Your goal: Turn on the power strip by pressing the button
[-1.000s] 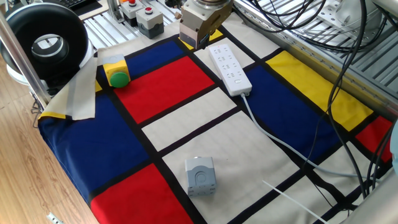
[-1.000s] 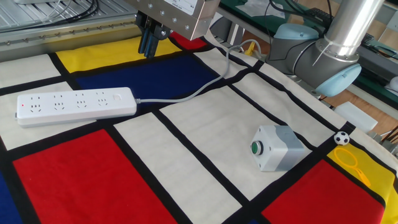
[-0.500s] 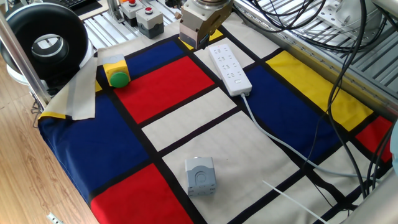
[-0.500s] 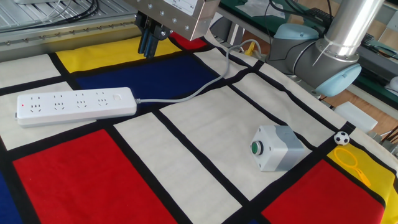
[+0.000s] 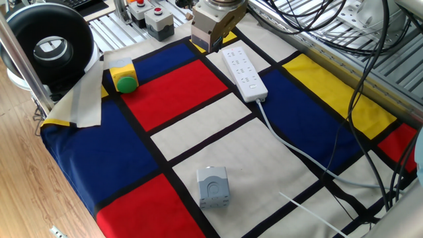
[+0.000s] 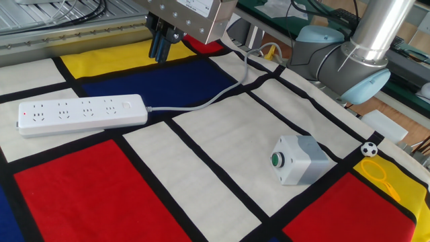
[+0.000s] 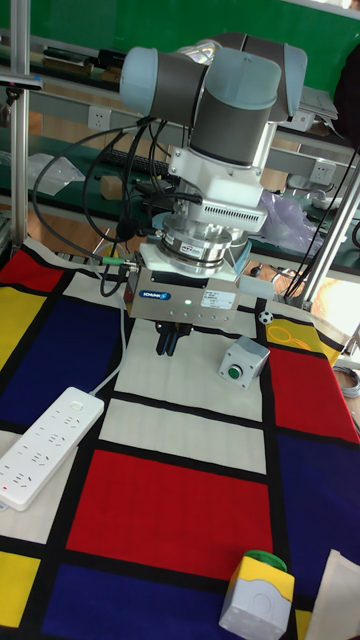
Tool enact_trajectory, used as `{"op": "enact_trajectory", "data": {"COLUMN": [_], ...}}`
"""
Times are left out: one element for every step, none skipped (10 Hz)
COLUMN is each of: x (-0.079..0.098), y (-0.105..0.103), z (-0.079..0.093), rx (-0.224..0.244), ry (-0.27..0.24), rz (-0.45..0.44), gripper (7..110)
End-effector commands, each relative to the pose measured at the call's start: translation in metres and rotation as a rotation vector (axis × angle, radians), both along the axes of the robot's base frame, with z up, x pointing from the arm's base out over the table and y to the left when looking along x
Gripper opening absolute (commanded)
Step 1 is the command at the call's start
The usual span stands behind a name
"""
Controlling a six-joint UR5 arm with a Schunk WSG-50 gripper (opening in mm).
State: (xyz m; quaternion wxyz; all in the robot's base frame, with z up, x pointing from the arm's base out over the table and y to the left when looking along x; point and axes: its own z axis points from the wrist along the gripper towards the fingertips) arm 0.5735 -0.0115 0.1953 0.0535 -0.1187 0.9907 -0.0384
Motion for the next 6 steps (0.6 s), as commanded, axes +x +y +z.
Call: {"op": "enact_trajectory", "data": {"x": [0.0005,0.0005,0.0005,0.0009,0.0009,0.0013], "y": [0.0028,0.0032,0.0035,0.0039,0.0039,0.0043], "z": [0.0009,0.0009,0.0009,0.0009,0.0009,0.0009], "rx": [0.014,0.016,0.018,0.019,0.019,0.021], "ry": [-0.002,-0.002,-0.002,-0.004,-0.004,-0.005], "rz": [-0.003,-0.003,-0.004,-0.004,-0.006,-0.006], "gripper": [7,7,7,7,7,7]}}
